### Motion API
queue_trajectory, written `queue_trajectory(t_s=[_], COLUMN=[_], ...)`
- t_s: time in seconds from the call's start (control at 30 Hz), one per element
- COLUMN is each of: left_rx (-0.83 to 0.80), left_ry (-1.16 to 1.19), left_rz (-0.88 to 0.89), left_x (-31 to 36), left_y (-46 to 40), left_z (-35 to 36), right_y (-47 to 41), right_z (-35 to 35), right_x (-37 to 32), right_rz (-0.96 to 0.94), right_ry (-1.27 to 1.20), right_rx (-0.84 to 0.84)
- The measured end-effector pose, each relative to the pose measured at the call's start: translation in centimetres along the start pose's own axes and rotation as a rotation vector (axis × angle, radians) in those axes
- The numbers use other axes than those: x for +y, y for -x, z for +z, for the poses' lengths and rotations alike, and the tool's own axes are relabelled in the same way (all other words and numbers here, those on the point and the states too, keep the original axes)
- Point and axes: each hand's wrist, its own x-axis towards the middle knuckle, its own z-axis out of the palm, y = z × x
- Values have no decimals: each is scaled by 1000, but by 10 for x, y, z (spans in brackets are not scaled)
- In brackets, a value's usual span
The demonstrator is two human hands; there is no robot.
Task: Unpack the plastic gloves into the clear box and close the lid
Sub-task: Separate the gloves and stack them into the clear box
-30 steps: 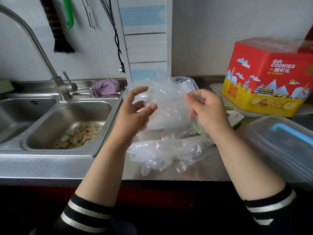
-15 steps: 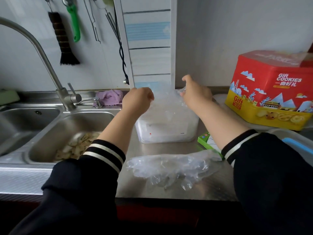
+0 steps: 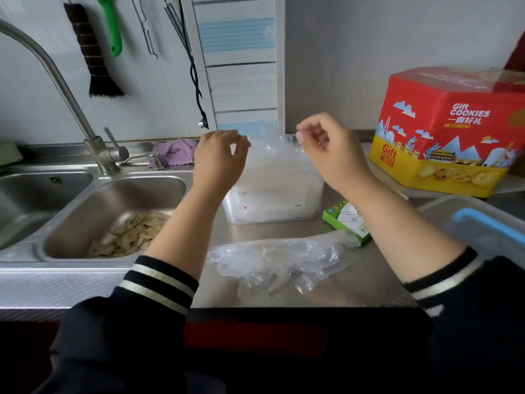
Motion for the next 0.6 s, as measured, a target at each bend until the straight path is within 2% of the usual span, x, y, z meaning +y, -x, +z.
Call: queue_trajectory(t_s=[0.07,0.13,0.2,0.23,0.3,0.37,0.43,0.5,0.6], left_rx=[169,294,254,176,-33,-245,-388,-459,-434], left_ry=[27,50,128,178,248,272,262,239,226], left_rz=[104,212,272,274,241,194,198,212,182], left_x=[3,11,20,23,27,25,20,17,16], left_y=[17,38,61,72,93,108,119,126,130], left_z=[-4,-8,-8,-7,-3,3,9,13,15], right_y=[28,52,73,81,93,97,99,98,95], right_z=[-7,-13,-16,-16,-12,-10,-8,-8,-8], right_x=[-14,-17,-10,-5,4,7,10,11,8], right_rz=[41,174,231,201,167,224,241,236,236], right_ry=[-91,-25,180,284,348,308,305,274,216], right_rx=[-214,-551,-833,-883,-835,-730,-628,-547,-478])
